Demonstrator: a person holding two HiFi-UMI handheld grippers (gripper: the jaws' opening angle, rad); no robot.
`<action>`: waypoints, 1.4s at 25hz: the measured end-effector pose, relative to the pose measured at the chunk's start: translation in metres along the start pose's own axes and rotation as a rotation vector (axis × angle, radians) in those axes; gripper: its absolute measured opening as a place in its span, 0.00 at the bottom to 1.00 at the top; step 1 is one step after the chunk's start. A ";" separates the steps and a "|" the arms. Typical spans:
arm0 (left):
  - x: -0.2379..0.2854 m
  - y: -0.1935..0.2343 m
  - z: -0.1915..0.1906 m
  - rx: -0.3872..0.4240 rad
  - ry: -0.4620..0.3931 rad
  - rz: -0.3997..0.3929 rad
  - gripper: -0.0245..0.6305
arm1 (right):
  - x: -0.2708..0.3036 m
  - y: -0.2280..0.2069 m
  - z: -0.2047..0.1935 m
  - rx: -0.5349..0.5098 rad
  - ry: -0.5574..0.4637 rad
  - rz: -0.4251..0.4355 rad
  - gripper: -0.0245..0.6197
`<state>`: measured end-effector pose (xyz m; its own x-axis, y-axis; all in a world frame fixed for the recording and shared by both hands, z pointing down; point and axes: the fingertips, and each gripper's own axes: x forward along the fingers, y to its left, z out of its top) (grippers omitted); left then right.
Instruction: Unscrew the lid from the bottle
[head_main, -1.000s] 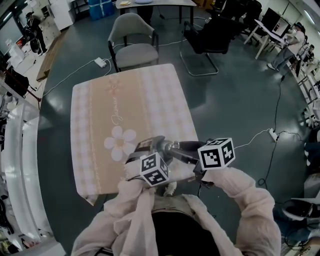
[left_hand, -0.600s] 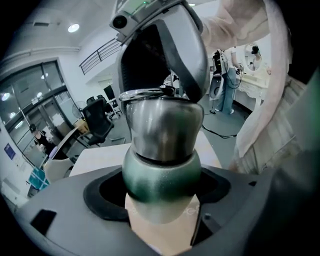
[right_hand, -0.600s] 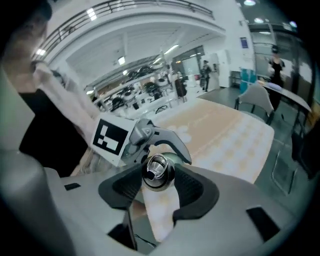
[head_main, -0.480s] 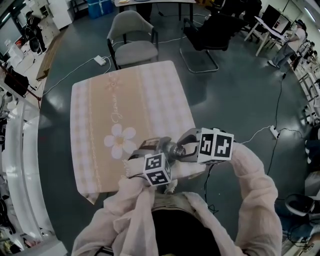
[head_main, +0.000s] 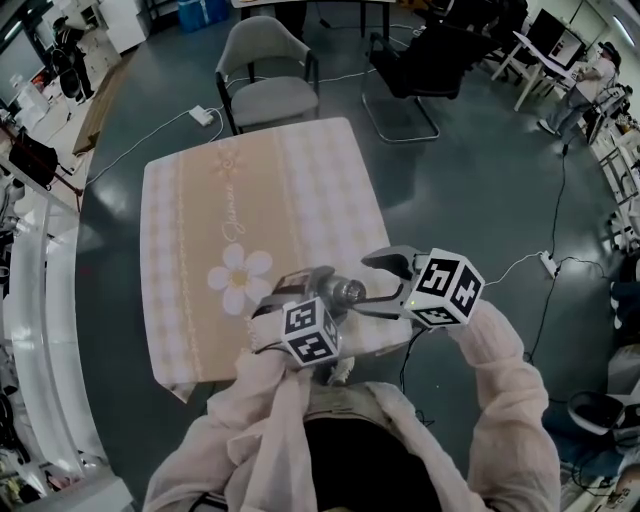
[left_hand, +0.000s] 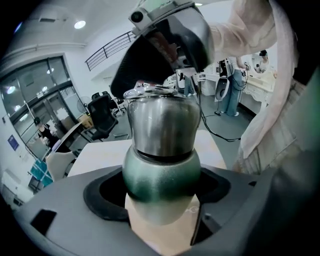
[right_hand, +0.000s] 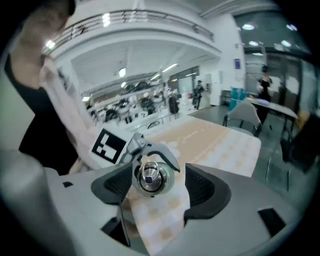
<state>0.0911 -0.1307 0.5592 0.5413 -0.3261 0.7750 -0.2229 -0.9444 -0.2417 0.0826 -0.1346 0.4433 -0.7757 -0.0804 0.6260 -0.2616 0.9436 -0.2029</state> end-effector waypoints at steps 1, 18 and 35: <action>-0.001 0.002 -0.002 -0.010 0.002 0.006 0.62 | -0.003 -0.005 0.002 0.133 -0.070 -0.016 0.57; 0.002 0.005 0.000 -0.012 0.000 0.004 0.62 | 0.023 -0.002 -0.017 0.430 -0.100 -0.137 0.43; -0.002 -0.012 -0.005 0.045 0.003 -0.049 0.62 | 0.029 0.030 -0.028 -0.438 0.330 0.183 0.45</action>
<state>0.0889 -0.1181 0.5632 0.5485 -0.2792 0.7882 -0.1593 -0.9602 -0.2293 0.0684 -0.0996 0.4770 -0.5475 0.1343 0.8259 0.1765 0.9834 -0.0429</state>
